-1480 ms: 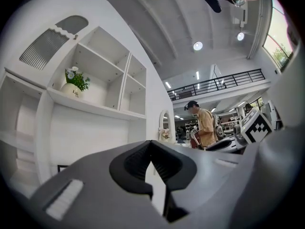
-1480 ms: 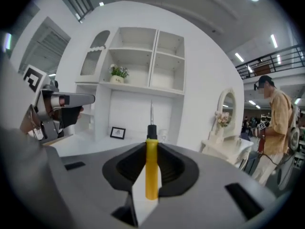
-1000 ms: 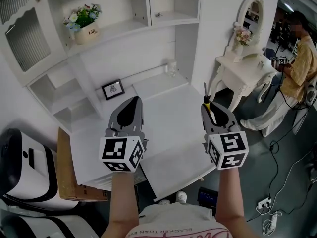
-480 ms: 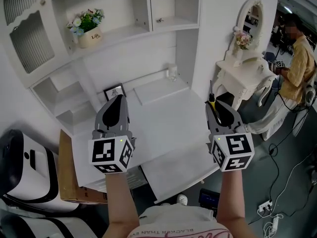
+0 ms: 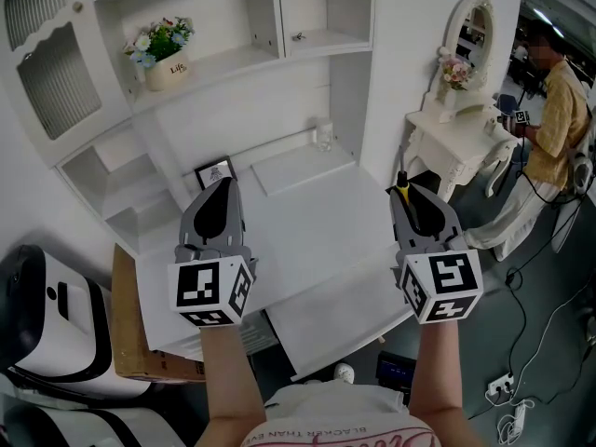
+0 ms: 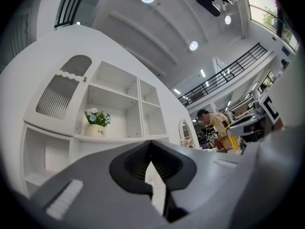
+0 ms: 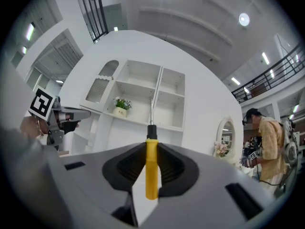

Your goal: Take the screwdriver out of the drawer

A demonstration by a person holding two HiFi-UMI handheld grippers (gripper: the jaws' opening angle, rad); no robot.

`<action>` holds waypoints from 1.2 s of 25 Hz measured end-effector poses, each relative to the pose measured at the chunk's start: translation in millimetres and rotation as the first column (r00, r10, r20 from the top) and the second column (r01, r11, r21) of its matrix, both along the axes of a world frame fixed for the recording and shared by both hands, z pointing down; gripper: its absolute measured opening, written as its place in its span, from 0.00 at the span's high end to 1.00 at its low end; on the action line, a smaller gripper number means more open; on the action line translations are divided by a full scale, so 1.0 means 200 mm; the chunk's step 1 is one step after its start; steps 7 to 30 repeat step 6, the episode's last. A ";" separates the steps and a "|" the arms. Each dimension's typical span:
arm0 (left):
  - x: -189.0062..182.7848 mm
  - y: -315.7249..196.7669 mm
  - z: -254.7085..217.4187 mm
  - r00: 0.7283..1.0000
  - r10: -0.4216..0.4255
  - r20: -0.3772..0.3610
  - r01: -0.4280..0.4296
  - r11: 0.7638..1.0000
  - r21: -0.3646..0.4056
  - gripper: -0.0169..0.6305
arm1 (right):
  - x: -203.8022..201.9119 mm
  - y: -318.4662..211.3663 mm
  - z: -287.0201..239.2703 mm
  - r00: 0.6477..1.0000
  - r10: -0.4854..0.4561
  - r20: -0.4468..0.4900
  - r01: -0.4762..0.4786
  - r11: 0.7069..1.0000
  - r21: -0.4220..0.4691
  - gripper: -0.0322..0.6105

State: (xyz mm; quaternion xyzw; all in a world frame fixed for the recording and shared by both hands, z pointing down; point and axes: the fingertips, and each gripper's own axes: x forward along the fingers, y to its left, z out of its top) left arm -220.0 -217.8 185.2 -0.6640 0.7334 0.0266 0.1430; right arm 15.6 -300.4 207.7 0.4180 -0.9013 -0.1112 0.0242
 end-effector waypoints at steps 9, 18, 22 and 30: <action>0.02 0.00 -0.01 1.000 0.013 -0.009 -0.013 1.000 0.010 0.96 | 0.02 0.00 0.02 1.000 0.011 -0.003 -0.011 1.000 -0.011 0.83; 0.02 0.00 -0.01 1.000 0.013 -0.009 -0.013 1.000 0.010 0.96 | 0.02 0.00 0.02 1.000 0.011 -0.003 -0.011 1.000 -0.011 0.83; 0.02 0.00 -0.01 1.000 0.013 -0.009 -0.013 1.000 0.010 0.96 | 0.02 0.00 0.02 1.000 0.011 -0.003 -0.011 1.000 -0.011 0.83; 0.02 0.00 -0.01 1.000 0.013 -0.009 -0.013 1.000 0.010 0.96 | 0.02 0.00 0.02 1.000 0.011 -0.003 -0.011 1.000 -0.011 0.83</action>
